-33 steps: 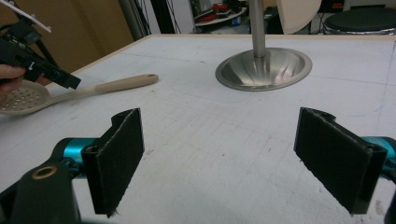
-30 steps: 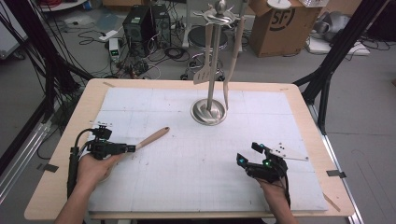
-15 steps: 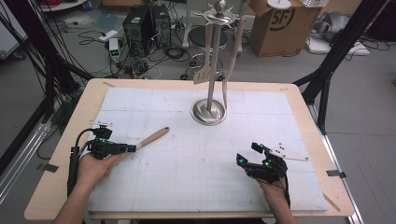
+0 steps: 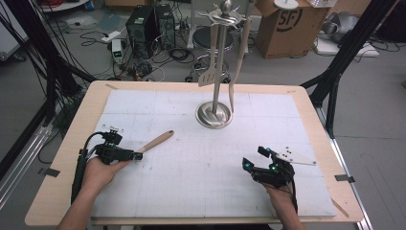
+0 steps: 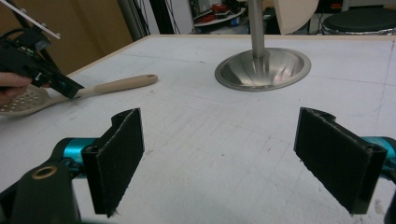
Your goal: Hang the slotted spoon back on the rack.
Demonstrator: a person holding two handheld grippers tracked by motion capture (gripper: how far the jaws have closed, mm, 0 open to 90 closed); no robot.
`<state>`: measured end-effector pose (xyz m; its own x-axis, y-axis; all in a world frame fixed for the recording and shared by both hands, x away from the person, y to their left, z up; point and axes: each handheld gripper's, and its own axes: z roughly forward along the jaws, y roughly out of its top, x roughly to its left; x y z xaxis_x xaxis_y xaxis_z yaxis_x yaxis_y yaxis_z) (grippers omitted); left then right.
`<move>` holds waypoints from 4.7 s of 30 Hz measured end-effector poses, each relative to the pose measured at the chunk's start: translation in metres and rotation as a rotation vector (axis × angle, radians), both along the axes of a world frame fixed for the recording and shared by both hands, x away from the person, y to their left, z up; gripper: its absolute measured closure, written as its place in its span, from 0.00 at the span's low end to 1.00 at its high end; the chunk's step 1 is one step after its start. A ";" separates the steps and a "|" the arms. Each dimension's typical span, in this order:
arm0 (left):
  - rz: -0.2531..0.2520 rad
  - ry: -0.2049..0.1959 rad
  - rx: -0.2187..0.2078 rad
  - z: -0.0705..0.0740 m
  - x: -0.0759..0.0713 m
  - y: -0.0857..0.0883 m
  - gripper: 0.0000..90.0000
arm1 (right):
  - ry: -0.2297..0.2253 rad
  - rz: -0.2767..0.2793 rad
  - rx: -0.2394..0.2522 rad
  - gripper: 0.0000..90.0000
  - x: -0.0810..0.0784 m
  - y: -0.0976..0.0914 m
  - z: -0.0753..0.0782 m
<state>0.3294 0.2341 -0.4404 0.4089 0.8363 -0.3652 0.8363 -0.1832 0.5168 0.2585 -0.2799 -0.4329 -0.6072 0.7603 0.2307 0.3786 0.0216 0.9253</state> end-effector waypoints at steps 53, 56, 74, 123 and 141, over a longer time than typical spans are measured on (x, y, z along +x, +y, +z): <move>0.016 -0.183 0.198 -0.005 -0.021 -0.022 0.86 | 0.001 0.005 0.005 0.17 0.001 0.001 -0.001; 0.021 -0.178 0.183 -0.004 -0.020 -0.020 0.87 | 0.000 0.007 0.002 0.17 0.000 0.000 -0.001; -0.006 -0.387 -0.167 0.031 -0.016 -0.050 0.87 | -0.005 -0.018 0.022 0.17 -0.001 -0.008 0.001; -0.101 -0.830 -0.569 0.136 0.031 -0.135 0.87 | -0.009 0.004 0.029 0.17 -0.003 -0.006 0.003; -0.126 -0.777 -0.526 0.142 0.054 -0.149 0.86 | -0.013 -0.010 0.036 0.17 -0.002 -0.010 0.003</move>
